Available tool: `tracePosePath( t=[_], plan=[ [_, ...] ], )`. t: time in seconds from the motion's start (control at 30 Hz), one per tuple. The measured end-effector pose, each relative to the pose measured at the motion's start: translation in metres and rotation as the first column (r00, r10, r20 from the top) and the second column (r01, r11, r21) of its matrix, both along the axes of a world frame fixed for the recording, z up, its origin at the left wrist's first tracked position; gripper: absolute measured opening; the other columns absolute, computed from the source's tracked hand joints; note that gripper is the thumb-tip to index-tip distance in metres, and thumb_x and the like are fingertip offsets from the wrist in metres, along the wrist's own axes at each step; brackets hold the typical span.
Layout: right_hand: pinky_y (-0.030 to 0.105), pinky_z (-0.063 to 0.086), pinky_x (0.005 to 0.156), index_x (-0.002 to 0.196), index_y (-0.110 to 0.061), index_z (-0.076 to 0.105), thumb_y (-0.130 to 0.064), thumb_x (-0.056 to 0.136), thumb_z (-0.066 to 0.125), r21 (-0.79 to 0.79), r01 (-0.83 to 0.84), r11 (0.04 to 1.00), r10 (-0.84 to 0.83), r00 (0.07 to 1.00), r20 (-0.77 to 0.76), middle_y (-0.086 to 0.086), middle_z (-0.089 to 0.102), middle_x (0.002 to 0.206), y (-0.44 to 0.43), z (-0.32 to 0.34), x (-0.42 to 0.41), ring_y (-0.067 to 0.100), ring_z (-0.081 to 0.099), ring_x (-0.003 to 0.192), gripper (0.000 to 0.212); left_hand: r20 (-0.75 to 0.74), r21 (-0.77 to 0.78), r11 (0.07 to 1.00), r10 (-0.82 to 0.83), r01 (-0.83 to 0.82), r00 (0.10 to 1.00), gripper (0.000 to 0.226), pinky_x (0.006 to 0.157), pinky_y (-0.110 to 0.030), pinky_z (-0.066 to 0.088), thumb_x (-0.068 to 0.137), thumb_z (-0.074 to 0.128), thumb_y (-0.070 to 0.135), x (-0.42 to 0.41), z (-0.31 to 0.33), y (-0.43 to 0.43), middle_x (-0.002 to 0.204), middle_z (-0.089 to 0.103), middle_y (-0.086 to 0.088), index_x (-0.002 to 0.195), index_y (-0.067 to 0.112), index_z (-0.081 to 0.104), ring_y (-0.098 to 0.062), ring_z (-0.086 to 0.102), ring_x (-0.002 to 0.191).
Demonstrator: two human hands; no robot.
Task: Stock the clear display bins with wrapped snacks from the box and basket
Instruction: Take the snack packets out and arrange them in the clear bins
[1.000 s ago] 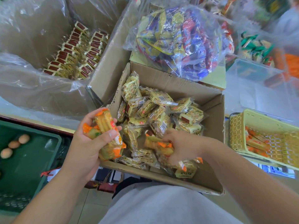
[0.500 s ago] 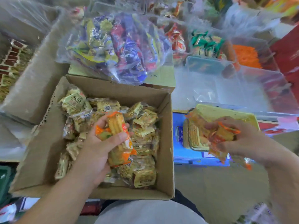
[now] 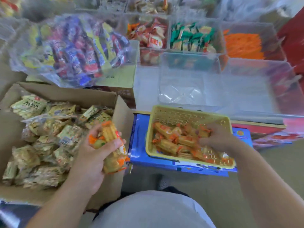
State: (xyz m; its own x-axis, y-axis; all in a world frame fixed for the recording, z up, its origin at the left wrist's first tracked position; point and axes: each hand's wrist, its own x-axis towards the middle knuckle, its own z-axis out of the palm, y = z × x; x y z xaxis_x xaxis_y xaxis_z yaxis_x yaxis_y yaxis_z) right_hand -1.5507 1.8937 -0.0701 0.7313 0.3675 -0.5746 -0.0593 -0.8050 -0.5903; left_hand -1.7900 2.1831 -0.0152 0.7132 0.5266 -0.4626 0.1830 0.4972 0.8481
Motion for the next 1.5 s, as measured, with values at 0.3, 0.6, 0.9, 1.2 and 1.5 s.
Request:
tracePosePath(
  t=[0.3, 0.6, 0.9, 1.2, 1.5],
  plan=[
    [0.039, 0.041, 0.111, 0.143, -0.030, 0.045, -0.053, 0.064, 0.084, -0.278, -0.212, 0.937, 0.251, 0.962, 0.111, 0.007, 0.030, 0.148, -0.007, -0.056, -0.013, 0.031, 0.042, 0.133, 0.090, -0.150, 0.189, 0.965, -0.156, 0.184, 0.976, 0.061, 0.065, -0.044, 0.063, 0.060, 0.097, 0.013, 0.068, -0.010, -0.063, 0.102, 0.078, -0.003, 0.106, 0.045, 0.073, -0.024, 0.078, 0.085],
    [0.045, 0.033, 0.115, 0.147, -0.037, 0.043, -0.067, 0.072, 0.070, -0.125, -0.263, 0.957, 0.286, 0.930, 0.230, -0.001, 0.026, 0.155, -0.027, -0.022, -0.018, 0.025, 0.026, 0.146, 0.085, -0.466, 0.520, 0.586, -0.415, 0.621, 0.781, 0.067, 0.078, -0.022, 0.052, 0.073, 0.094, 0.033, 0.159, -0.077, -0.104, 0.131, 0.063, 0.008, 0.127, 0.045, 0.056, -0.007, 0.065, 0.104],
    [0.035, 0.033, 0.114, 0.136, -0.035, 0.055, -0.055, 0.080, 0.073, -0.019, -0.222, 0.975, 0.219, 0.942, 0.255, -0.006, 0.037, 0.148, -0.014, -0.014, -0.037, 0.021, 0.037, 0.139, 0.062, -0.717, 0.518, 0.148, -0.462, 0.842, 0.522, 0.095, 0.127, -0.046, 0.015, 0.089, 0.073, 0.054, 0.145, -0.078, -0.098, 0.173, 0.008, -0.008, 0.159, 0.052, 0.010, -0.030, 0.007, 0.159],
    [0.025, 0.040, 0.105, 0.118, -0.034, 0.065, -0.045, 0.084, 0.071, 0.320, -0.303, 0.898, 0.182, 0.916, 0.357, -0.016, 0.053, 0.127, 0.110, 0.028, -0.091, 0.002, 0.048, 0.121, 0.037, -0.517, 0.836, 0.209, -0.011, 0.508, 0.856, 0.045, 0.096, -0.022, 0.039, 0.094, 0.070, 0.040, 0.005, -0.010, 0.039, 0.126, 0.056, 0.009, 0.135, 0.026, 0.059, -0.008, 0.049, 0.117],
    [0.002, 0.044, 0.080, 0.136, -0.049, 0.052, -0.081, 0.068, 0.055, 0.503, -0.023, 0.864, 0.089, 0.990, -0.106, -0.045, 0.051, 0.126, 0.248, 0.057, -0.203, -0.024, 0.048, 0.113, 0.076, -0.853, 0.499, 0.104, 0.236, 0.860, 0.466, 0.079, 0.109, -0.052, 0.042, 0.080, 0.069, 0.068, -0.113, -0.054, 0.221, 0.145, 0.051, -0.016, 0.147, 0.030, 0.053, -0.042, 0.048, 0.130]
  ],
)
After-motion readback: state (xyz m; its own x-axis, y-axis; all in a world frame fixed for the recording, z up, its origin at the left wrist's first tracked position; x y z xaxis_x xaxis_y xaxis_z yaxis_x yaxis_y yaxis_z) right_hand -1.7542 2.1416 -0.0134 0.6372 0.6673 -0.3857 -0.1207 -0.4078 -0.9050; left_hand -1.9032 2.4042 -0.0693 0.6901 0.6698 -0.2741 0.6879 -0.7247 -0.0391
